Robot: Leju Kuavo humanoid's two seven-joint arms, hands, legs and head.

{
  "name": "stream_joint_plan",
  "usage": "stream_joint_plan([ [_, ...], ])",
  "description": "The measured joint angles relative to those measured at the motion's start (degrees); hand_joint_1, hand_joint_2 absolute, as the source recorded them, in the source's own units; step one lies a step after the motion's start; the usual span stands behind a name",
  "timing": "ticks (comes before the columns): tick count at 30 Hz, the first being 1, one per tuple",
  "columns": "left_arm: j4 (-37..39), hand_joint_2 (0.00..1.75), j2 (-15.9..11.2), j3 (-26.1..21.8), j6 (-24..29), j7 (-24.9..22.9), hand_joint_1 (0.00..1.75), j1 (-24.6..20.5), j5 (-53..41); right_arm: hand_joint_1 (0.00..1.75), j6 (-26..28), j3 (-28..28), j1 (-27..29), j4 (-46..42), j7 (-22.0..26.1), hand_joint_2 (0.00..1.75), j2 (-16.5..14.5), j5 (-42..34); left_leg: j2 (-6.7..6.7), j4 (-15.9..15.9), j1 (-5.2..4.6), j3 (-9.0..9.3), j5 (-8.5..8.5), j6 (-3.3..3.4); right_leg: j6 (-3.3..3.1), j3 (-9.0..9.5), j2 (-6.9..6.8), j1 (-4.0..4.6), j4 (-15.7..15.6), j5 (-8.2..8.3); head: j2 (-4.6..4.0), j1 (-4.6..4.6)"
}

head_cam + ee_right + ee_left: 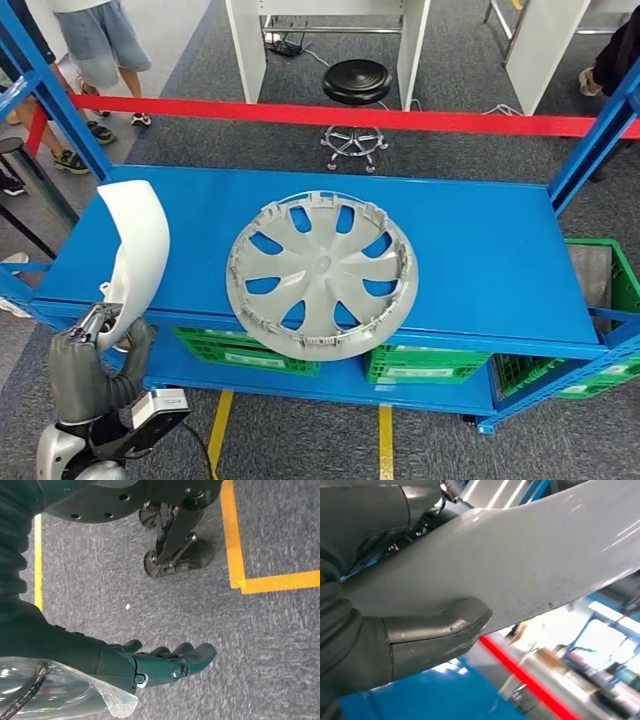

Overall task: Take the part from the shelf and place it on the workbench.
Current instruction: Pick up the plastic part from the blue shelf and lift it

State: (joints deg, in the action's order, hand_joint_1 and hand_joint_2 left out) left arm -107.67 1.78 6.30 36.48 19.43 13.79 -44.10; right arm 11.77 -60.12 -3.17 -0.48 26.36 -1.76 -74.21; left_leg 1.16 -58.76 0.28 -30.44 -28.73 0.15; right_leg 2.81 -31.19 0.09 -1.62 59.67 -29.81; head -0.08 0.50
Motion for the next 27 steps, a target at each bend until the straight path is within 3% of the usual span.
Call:
stream_joint_plan([
  [2, -0.1, 1.75, 0.2, 0.7, 1.6, 1.9, 1.75, 0.7, 1.8, 0.0, -1.8, -0.3, 0.2, 0.0, 0.4, 1.75, 0.0, -0.3, -0.16, -0.8, 0.14, -0.55, -0.87, -0.54, -1.03, -0.56, 0.07, -0.09, 0.0, 0.24, -0.01, 0.14],
  [3, -0.1, 1.75, 0.3, 1.0, 2.2, 2.8, 1.75, 1.0, 2.6, 0.0, -2.5, -0.4, 0.2, 0.0, 0.6, 1.75, 0.0, -0.4, -0.27, -2.3, 0.22, -1.13, -2.36, -0.8, -1.58, -0.89, 0.05, -0.13, -0.1, 0.53, -0.01, 0.19],
  [6, -0.1, 1.75, 0.6, 1.5, 3.1, 5.6, 1.75, 2.1, 4.2, 0.0, -3.7, -1.1, 0.3, 0.0, 1.0, 1.75, 0.0, -0.5, -0.47, -12.0, 0.32, -4.4, -8.82, -1.23, -2.68, -2.35, 0.02, 0.12, -0.1, 1.51, -0.01, 0.33],
  [7, -0.1, 1.75, 0.8, 1.5, 3.1, 6.4, 1.75, 2.4, 4.7, 0.0, -3.9, -1.3, 0.3, 0.0, 1.0, 1.75, 0.0, -0.6, -0.47, -14.5, 0.32, -4.96, -9.83, -1.19, -2.82, -2.88, 0.02, 0.27, -0.1, 1.89, -0.01, 0.34],
  [8, -0.1, 1.75, 0.9, 1.5, 3.1, 6.9, 1.75, 2.7, 5.2, 0.0, -4.1, -1.4, 0.3, 0.0, 1.0, 1.75, 0.0, -0.6, -0.48, -15.2, 0.3, -4.7, -9.69, -1.03, -2.86, -3.39, 0.02, 0.41, -0.1, 2.3, -0.01, 0.33],
  [9, 0.0, 1.75, 1.0, 1.5, 3.1, 7.3, 1.75, 2.8, 5.7, 0.0, -4.1, -1.5, 0.4, 0.0, 1.1, 1.75, 0.0, -0.7, -0.49, -13.8, 0.26, -3.47, -8.5, -0.74, -2.87, -3.88, 0.06, 0.55, -0.1, 2.72, -0.01, 0.33],
  [11, 0.0, 1.75, 1.1, 1.6, 3.1, 7.8, 1.75, 2.9, 6.2, 0.0, -4.3, -1.7, 0.3, 0.0, 1.2, 1.75, 0.0, -0.8, -0.64, -6.2, -0.01, 1.17, -5.31, 0.24, -2.76, -4.72, 0.17, 0.74, -0.1, 3.6, -0.01, 0.32],
  [13, 0.0, 1.75, 1.4, 1.8, 3.2, 8.4, 1.75, 2.9, 6.8, 0.0, -4.5, -1.9, 0.3, 0.0, 1.4, 1.75, -0.1, -1.0, -0.85, 0.4, -0.4, 4.83, -3.92, 0.8, -2.28, -5.21, 0.25, 0.78, -0.2, 4.54, -0.01, 0.29],
  [14, 0.1, 1.75, 1.5, 1.8, 3.2, 8.7, 1.75, 2.8, 7.3, 0.0, -4.6, -1.9, 0.3, 0.0, 1.5, 1.75, -0.1, -1.1, -0.92, 1.7, -0.6, 5.35, -3.9, 0.84, -1.9, -5.31, 0.24, 0.69, -0.4, 5.06, -0.01, 0.31],
  [16, 0.4, 1.75, 1.8, 2.1, 3.2, 9.3, 1.75, 2.8, 8.1, 0.0, -4.8, -2.1, 0.4, 0.1, 1.6, 1.75, -0.1, -1.3, -0.87, 2.3, -0.72, 4.87, -2.88, 0.9, -1.08, -5.47, 0.26, 0.47, -0.8, 6.1, -0.01, 0.36],
  [17, 0.6, 1.75, 1.9, 2.3, 3.2, 9.5, 1.75, 2.7, 8.2, 0.0, -4.9, -2.2, 0.4, 0.1, 1.7, 1.75, -0.1, -1.4, -0.73, 2.6, -0.66, 4.44, -2.17, 1.13, -0.75, -5.75, 0.27, 0.43, -0.8, 5.82, -0.01, 0.34],
  [18, 0.7, 1.75, 2.0, 2.5, 3.3, 9.7, 1.75, 2.7, 8.4, 0.0, -5.1, -2.3, 0.5, 0.1, 1.7, 1.75, -0.1, -1.4, -0.58, 2.9, -0.57, 3.84, -1.36, 1.49, -0.5, -6.29, 0.28, 0.44, 0.0, 4.41, -0.01, 0.25],
  [19, 0.8, 1.75, 2.1, 2.6, 3.3, 9.9, 1.75, 2.7, 8.6, 0.0, -5.2, -2.5, 0.5, 0.1, 1.7, 1.75, -0.1, -1.5, -0.42, 3.2, -0.47, 3.09, -0.52, 1.83, -0.34, -7.04, 0.28, 0.45, 2.0, 1.98, -0.01, 0.15],
  [21, 1.1, 1.75, 2.3, 2.8, 3.3, 10.2, 1.75, 2.7, 9.0, 0.0, -5.5, -2.7, 0.5, 0.1, 1.8, 1.75, -0.1, -1.6, -0.26, 3.0, -0.68, 1.29, 0.87, 2.3, -0.04, -8.66, 0.25, 0.49, 8.6, -3.63, -0.01, 0.0],
  [22, 1.2, 1.75, 2.4, 2.9, 3.3, 10.3, 1.75, 2.7, 9.3, 0.0, -5.6, -2.9, 0.5, 0.1, 1.8, 1.75, -0.1, -1.7, -0.2, 2.8, -0.79, 0.33, 1.54, 2.34, 0.08, -8.95, 0.25, 0.49, 11.7, -5.11, -0.01, -0.01],
  [23, 1.3, 1.75, 2.4, 2.9, 3.3, 10.5, 1.75, 2.7, 9.4, 0.0, -5.7, -3.0, 0.5, 0.1, 1.9, 1.75, -0.1, -1.7, -0.13, 2.7, -0.88, -0.64, 2.14, 2.35, 0.18, -8.55, 0.24, 0.49, 13.4, -5.29, -0.01, 0.02],
  [24, 1.4, 1.75, 2.4, 3.0, 3.3, 10.5, 1.75, 2.7, 9.6, 0.0, -5.7, -3.1, 0.5, 0.1, 1.9, 1.75, -0.1, -1.8, -0.08, 2.4, -0.93, -1.6, 2.68, 2.3, 0.22, -7.23, 0.22, 0.5, 13.2, -4.42, -0.01, 0.0],
  [25, 1.4, 1.75, 2.4, 3.0, 3.3, 10.6, 1.75, 2.7, 9.7, 0.0, -5.7, -3.2, 0.5, 0.1, 2.0, 1.75, -0.1, -1.8, -0.04, 2.1, -0.96, -2.49, 3.13, 2.19, 0.16, -4.93, 0.19, 0.5, 11.0, -2.96, -0.01, 0.0],
  [27, 1.5, 1.75, 2.5, 3.0, 3.4, 10.7, 1.75, 2.7, 9.8, 0.0, -5.8, -3.3, 0.3, 0.2, 2.0, 1.75, 0.0, -1.8, -0.01, 1.2, -1.02, -3.85, 3.9, 1.82, -0.21, 1.37, 0.02, 0.63, 3.0, -1.72, -0.01, -0.03],
])
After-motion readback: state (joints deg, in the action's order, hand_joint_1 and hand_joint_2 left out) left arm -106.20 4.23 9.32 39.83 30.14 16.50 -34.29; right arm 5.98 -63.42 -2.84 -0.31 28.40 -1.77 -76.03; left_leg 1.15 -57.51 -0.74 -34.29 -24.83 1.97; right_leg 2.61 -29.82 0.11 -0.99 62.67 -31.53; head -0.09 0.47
